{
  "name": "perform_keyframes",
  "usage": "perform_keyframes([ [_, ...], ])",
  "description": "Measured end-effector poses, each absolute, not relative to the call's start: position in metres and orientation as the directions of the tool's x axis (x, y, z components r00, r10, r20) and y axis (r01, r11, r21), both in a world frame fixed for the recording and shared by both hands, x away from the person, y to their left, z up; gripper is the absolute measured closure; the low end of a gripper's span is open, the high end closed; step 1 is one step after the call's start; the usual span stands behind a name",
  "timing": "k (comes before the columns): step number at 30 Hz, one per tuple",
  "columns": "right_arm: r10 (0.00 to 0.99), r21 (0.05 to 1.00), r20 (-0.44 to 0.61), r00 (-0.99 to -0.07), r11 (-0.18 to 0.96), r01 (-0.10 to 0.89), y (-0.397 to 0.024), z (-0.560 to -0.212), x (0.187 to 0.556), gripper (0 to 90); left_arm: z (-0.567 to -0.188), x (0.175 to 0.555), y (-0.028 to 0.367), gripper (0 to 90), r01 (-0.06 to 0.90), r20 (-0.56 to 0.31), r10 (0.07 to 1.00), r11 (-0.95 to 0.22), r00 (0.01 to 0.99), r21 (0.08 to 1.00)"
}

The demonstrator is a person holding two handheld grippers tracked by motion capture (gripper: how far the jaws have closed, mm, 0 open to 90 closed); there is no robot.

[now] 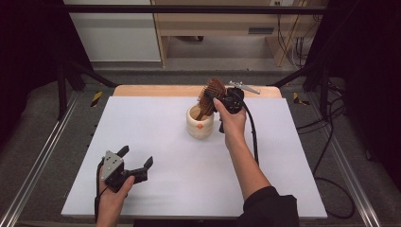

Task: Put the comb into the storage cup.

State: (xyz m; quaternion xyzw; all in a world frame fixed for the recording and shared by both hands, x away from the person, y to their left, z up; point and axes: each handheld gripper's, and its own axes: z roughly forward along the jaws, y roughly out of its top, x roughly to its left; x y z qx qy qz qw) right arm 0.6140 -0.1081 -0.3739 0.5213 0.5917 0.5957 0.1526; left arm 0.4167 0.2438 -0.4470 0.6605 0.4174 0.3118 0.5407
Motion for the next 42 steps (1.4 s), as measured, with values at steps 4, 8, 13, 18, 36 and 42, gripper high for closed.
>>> perform_keyframes([
  [4,0.797,0.863,0.443,-0.41,-0.255,0.437,-0.1083,-0.3737,0.6138,43.8,-0.4472,0.4168,0.2436,2.0,0.215,-0.041,0.888,-0.066,0.458,0.974],
  [8,0.798,0.863,0.441,-0.41,-0.251,0.439,-0.1088,-0.3738,0.6136,42.8,-0.4472,0.4167,0.2433,2.0,0.215,-0.04,0.888,-0.067,0.459,0.974],
  [13,0.798,0.861,0.443,-0.408,-0.252,0.442,-0.1096,-0.3741,0.6137,40.3,-0.4472,0.4168,0.2434,2.0,0.216,-0.04,0.888,-0.067,0.459,0.974],
  [18,0.8,0.861,0.442,-0.406,-0.25,0.443,-0.1103,-0.3745,0.6137,38.8,-0.4473,0.4169,0.2432,2.0,0.217,-0.04,0.887,-0.069,0.46,0.974],
  [36,0.805,0.859,0.441,-0.397,-0.249,0.448,-0.1138,-0.3769,0.6129,37.0,-0.4476,0.4168,0.243,2.0,0.22,-0.036,0.888,-0.074,0.458,0.973],
  [42,0.805,0.856,0.444,-0.393,-0.251,0.452,-0.1149,-0.3775,0.6128,36.5,-0.4476,0.4169,0.2428,2.0,0.22,-0.036,0.888,-0.075,0.459,0.973],
])
